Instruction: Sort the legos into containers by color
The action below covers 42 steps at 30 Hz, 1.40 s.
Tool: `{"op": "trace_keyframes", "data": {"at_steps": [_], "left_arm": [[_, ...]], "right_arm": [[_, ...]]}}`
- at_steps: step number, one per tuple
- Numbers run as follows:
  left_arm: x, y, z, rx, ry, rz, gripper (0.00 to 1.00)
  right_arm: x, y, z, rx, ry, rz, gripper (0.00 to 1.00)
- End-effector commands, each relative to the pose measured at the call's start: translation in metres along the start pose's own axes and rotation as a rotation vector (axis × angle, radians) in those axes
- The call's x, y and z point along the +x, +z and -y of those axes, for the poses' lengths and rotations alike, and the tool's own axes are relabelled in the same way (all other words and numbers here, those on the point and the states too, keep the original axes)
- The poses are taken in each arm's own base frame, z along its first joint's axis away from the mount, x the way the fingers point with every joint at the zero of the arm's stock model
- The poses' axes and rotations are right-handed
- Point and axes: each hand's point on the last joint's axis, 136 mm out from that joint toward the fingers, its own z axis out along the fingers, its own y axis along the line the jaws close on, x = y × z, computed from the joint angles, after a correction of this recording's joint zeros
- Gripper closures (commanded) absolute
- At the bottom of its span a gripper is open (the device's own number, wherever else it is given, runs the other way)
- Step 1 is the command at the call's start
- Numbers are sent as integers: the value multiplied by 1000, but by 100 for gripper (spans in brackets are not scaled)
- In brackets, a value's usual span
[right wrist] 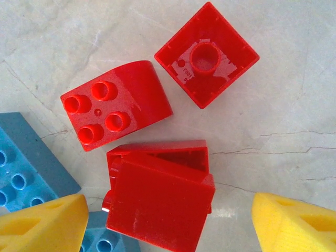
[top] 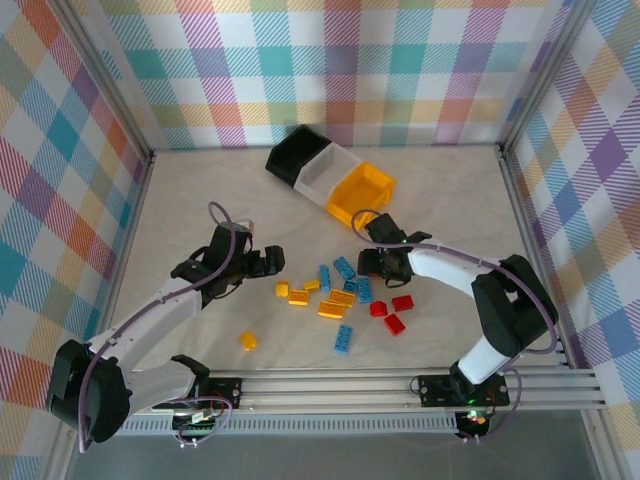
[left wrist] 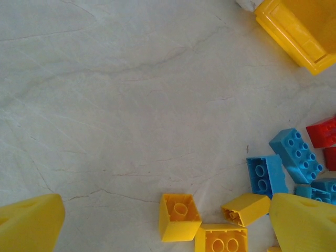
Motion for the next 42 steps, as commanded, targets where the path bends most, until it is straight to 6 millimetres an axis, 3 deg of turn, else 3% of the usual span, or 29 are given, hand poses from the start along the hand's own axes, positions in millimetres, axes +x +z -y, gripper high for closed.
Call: {"op": "trace_keyframes", "data": {"at_steps": [1, 8, 26, 42], "left_arm": [[-3, -1, 6, 13, 21, -8, 0], [-1, -1, 6, 18, 15, -11, 0], [4, -3, 2, 7, 31, -19, 0], [8, -4, -1, -1, 39, -22, 0]], "right_arm": [[-5, -2, 0, 20, 1, 9, 18], [-6, 0, -2, 18, 0, 5, 19], [-13, 4, -13, 17, -6, -5, 36], [-11, 13, -3, 74, -16, -7, 51]]}}
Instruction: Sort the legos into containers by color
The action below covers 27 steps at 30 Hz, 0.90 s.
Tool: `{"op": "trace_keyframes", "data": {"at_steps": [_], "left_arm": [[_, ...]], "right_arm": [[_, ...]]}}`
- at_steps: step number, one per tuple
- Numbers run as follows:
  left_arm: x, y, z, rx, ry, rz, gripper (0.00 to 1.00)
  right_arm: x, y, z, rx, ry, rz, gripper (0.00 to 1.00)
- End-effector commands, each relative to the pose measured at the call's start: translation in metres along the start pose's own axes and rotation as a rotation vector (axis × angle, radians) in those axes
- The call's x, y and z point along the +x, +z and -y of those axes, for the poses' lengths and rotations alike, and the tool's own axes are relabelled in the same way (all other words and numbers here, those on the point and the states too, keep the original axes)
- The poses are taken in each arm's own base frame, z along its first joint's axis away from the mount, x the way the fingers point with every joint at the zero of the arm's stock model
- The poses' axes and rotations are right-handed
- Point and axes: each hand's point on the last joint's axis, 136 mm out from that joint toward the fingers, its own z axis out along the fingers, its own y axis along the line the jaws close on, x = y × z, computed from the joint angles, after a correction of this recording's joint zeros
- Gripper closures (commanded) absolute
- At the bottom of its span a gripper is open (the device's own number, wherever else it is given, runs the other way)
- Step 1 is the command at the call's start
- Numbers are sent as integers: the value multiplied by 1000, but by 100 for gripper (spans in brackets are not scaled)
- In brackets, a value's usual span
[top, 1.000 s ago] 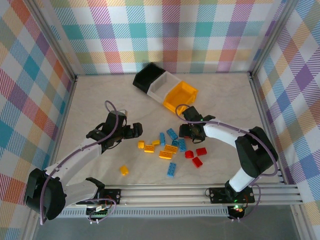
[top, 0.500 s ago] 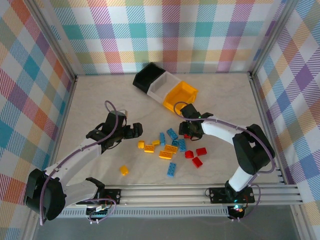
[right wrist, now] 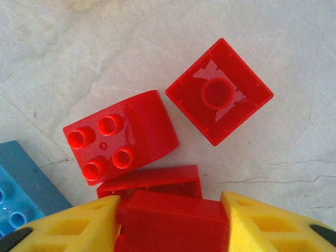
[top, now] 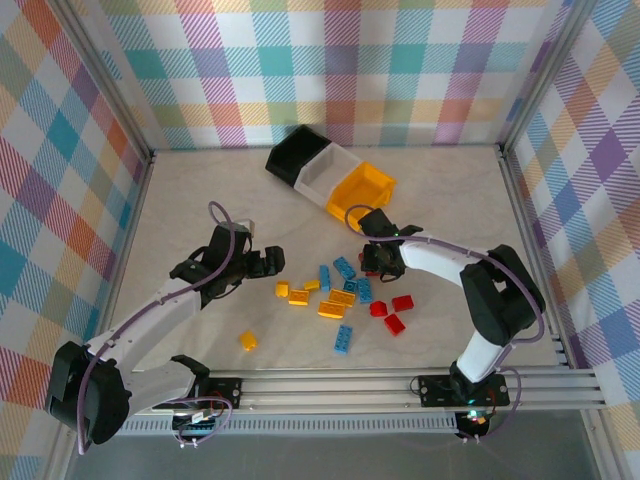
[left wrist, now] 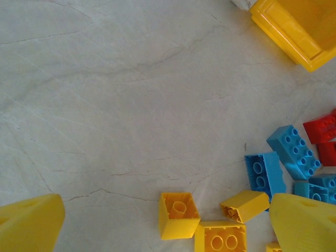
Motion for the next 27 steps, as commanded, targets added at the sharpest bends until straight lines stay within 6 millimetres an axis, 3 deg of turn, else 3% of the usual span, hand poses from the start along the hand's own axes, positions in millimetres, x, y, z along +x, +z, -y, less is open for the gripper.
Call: {"op": "trace_keyframes", "data": {"at_steps": [1, 10, 16, 21, 27], "left_arm": [[9, -1, -3, -9, 19, -24, 0], [12, 2, -3, -6, 15, -35, 0], [12, 2, -2, -1, 9, -34, 0], [13, 4, -1, 4, 4, -36, 0], [16, 6, 1, 23, -17, -41, 0]], "right_arm": [[1, 1, 2, 29, -5, -8, 52], [-5, -14, 5, 22, -11, 28, 55], [-14, -37, 3, -8, -9, 73, 55], [-34, -65, -3, -37, -26, 142, 55], [-77, -84, -13, -63, -52, 212, 54]]}}
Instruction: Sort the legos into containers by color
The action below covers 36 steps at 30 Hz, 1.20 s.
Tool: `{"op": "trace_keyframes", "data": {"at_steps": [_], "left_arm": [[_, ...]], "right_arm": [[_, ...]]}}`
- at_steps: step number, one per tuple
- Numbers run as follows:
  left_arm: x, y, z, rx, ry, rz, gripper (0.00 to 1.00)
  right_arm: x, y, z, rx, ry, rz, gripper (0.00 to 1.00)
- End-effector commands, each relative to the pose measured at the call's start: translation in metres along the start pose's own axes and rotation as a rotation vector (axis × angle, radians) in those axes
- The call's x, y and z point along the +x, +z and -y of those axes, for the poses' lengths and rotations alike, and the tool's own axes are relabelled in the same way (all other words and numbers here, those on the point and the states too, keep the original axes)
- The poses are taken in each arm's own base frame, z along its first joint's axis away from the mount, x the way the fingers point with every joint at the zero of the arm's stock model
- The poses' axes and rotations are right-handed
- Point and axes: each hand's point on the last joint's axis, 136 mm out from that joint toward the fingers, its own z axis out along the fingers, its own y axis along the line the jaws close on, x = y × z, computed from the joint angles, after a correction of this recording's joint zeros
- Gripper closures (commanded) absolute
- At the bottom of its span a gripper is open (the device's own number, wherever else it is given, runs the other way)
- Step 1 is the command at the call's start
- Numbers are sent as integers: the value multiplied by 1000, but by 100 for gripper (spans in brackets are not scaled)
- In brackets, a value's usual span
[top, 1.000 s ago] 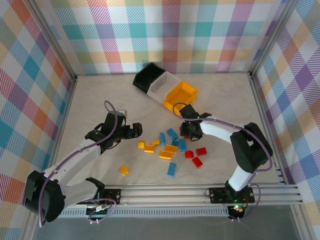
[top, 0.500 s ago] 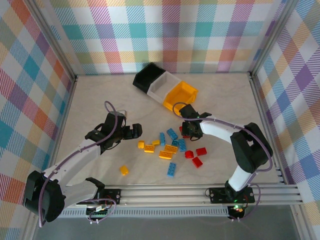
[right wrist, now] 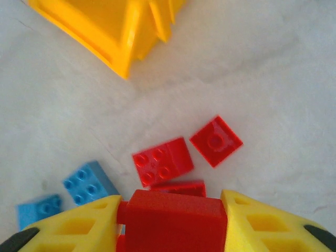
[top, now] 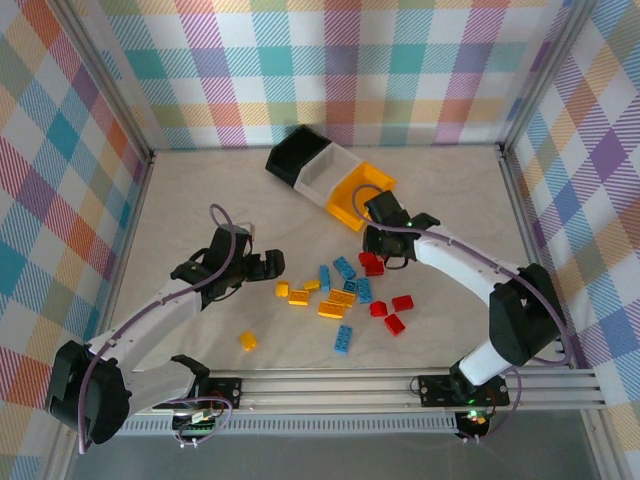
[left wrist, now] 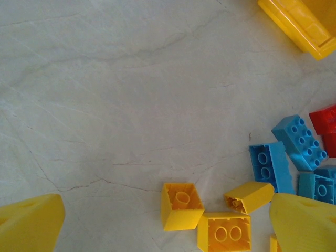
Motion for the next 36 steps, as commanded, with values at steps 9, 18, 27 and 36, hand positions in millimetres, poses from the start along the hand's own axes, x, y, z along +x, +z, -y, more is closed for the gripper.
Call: {"op": "trace_keyframes", "data": {"at_steps": [9, 18, 27, 36], "left_arm": [[-5, 6, 5, 20, -21, 10, 0], [-18, 10, 7, 9, 5, -16, 0], [-10, 4, -6, -15, -15, -11, 0], [-24, 10, 2, 8, -27, 8, 0]], "right_arm": [[-94, 25, -38, -107, -33, 78, 54], [-139, 96, -59, -181, 10, 34, 55], [-127, 122, -26, -79, 72, -46, 55], [-94, 112, 50, 43, 123, -116, 54]]}}
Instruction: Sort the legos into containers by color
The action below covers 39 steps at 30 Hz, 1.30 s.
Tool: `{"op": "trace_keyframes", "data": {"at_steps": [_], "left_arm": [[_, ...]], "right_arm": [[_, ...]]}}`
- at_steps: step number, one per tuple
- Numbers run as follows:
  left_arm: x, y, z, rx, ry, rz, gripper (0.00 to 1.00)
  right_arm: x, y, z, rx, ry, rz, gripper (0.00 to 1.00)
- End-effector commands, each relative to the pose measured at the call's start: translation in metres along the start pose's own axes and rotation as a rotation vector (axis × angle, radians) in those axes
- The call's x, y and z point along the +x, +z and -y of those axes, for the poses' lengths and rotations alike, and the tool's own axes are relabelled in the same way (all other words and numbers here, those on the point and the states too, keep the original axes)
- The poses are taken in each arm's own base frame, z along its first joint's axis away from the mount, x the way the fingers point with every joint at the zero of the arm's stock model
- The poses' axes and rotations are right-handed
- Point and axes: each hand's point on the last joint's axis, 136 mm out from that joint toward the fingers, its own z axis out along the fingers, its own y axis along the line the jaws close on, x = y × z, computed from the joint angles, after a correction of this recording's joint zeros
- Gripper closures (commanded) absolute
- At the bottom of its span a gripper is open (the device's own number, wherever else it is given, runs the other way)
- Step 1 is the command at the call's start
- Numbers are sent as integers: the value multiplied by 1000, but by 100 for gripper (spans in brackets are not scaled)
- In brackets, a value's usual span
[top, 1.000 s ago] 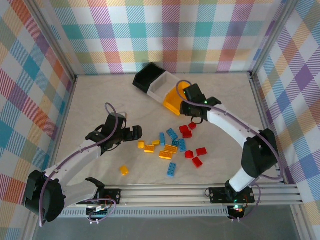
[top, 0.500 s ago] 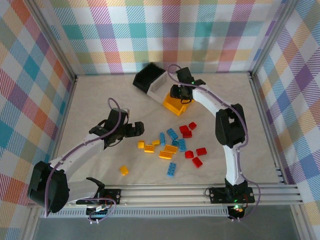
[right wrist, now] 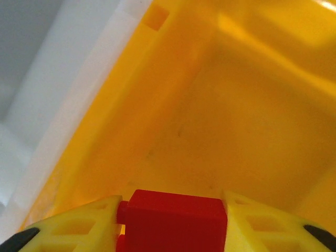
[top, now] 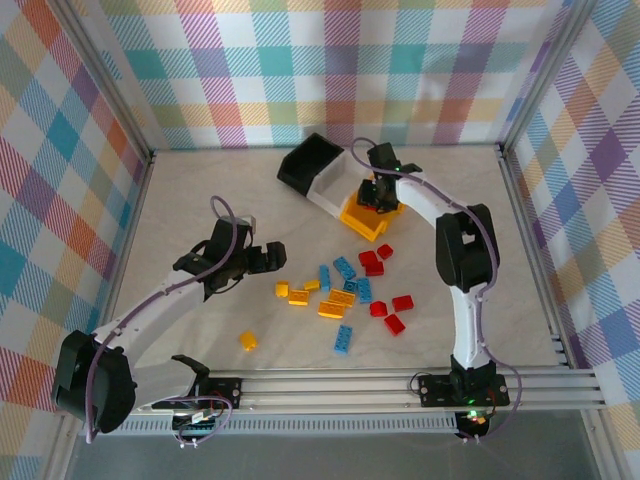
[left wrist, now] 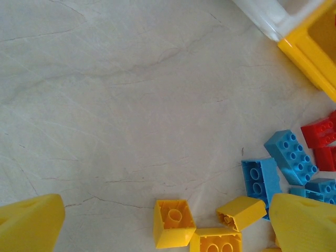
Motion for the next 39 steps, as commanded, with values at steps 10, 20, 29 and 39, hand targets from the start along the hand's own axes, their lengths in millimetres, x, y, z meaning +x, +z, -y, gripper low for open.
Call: {"op": "trace_keyframes", "data": {"at_steps": [10, 20, 29, 39], "left_arm": [[-62, 43, 29, 38, 11, 5, 0], [-100, 109, 52, 109, -16, -53, 0], [-154, 175, 69, 123, 6, -35, 0], [-178, 233, 64, 18, 102, -61, 12]], "right_arm": [[12, -30, 101, 167, 88, -12, 54], [6, -12, 90, 125, 88, -35, 38], [20, -11, 80, 56, 92, -44, 27], [27, -23, 57, -46, 94, -32, 25]]}}
